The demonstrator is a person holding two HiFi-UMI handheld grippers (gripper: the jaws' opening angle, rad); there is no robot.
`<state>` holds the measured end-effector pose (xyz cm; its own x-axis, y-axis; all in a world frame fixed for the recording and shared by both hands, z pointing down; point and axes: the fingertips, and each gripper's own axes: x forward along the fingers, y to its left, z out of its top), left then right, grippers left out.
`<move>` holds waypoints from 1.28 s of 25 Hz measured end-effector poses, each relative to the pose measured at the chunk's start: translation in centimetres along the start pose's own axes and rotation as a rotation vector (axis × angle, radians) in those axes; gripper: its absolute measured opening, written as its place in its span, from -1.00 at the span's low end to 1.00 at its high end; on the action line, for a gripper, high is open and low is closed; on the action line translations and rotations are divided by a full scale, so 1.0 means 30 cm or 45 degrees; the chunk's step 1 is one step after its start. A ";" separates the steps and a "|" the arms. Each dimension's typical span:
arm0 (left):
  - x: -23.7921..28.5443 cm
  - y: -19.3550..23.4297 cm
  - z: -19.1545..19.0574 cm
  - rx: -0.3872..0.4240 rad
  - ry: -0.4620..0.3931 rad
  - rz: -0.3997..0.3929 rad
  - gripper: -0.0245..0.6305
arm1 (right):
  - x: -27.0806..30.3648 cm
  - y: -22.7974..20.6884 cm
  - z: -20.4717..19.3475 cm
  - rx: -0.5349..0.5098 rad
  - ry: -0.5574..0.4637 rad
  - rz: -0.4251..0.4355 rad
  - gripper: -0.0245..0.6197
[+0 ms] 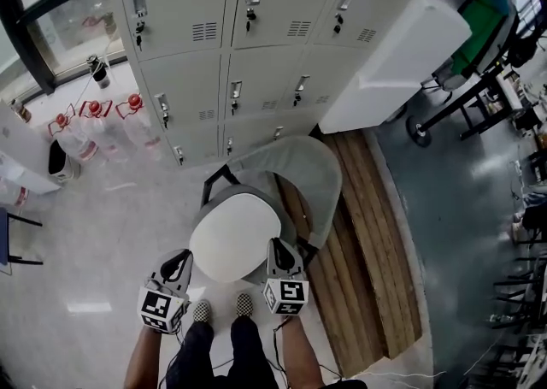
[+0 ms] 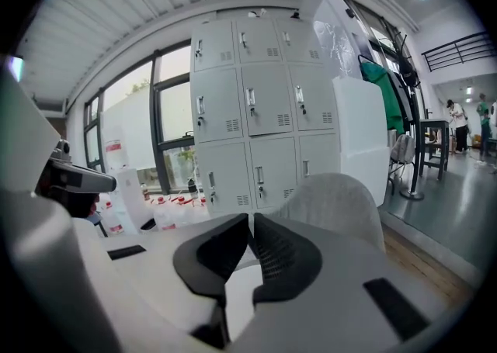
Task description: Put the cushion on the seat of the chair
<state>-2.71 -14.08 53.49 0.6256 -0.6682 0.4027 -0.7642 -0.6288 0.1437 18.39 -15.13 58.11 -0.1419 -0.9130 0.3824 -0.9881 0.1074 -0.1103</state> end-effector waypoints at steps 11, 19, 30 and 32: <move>-0.164 -0.131 0.245 0.054 -0.131 -0.034 -0.84 | -0.269 0.124 0.241 0.036 -0.144 0.046 -0.80; -0.339 -0.245 0.358 0.085 -0.203 -0.062 -0.84 | -0.516 0.191 0.392 0.022 -0.234 0.080 -0.80; -0.510 -0.335 0.461 0.147 -0.275 -0.085 -0.84 | -0.733 0.281 0.538 0.008 -0.342 0.125 -0.80; -0.534 -0.342 0.469 0.159 -0.281 -0.085 -0.84 | -0.762 0.292 0.555 -0.001 -0.355 0.129 -0.80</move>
<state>-2.68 -2.52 32.83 0.7035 -0.6856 0.1871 -0.7034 -0.7094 0.0455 13.97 0.12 33.13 -0.2180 -0.9705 0.1030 -0.9698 0.2037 -0.1340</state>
